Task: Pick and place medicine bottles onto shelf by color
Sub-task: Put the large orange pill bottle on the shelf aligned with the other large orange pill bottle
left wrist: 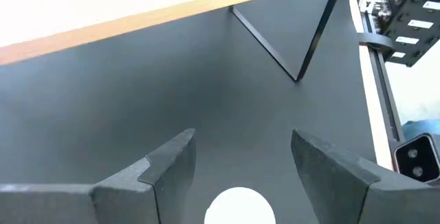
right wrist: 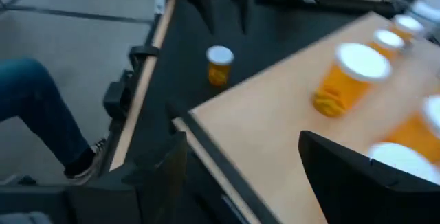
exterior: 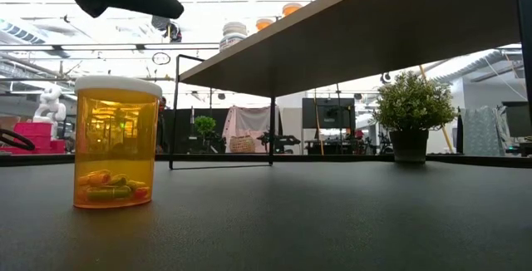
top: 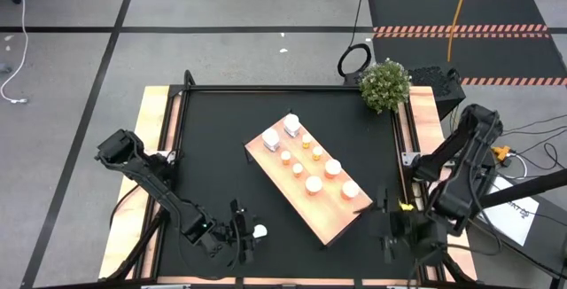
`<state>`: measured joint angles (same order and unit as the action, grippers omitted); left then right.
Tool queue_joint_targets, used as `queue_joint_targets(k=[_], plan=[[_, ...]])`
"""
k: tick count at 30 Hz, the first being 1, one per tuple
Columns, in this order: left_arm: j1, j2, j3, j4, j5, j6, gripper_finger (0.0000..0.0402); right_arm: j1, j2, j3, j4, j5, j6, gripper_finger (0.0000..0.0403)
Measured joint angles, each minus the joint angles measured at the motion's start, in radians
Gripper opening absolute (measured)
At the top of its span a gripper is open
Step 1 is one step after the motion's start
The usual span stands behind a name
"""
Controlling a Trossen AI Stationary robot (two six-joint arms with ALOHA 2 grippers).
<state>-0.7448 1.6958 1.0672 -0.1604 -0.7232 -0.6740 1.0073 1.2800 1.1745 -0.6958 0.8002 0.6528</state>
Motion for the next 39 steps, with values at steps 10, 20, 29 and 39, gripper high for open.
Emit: queue_joint_targets(k=[10,20,29,39], plan=[[-0.009,0.000,0.083,-0.095,0.005,0.033,0.0239,0.076,-0.013,-0.107,0.213,0.068,-0.137,0.0277],[-0.045,0.024,0.099,-0.141,-0.007,0.025,0.0239,0.075,-0.019,-0.107,0.295,0.062,-0.168,0.0277],[-0.034,0.088,0.099,-0.175,-0.012,-0.048,0.0308,0.077,-0.019,-0.107,0.319,0.062,-0.209,0.0277],[-0.006,0.107,0.152,-0.269,0.086,-0.157,0.0363,0.077,-0.019,-0.107,0.322,0.062,-0.235,0.0277]])
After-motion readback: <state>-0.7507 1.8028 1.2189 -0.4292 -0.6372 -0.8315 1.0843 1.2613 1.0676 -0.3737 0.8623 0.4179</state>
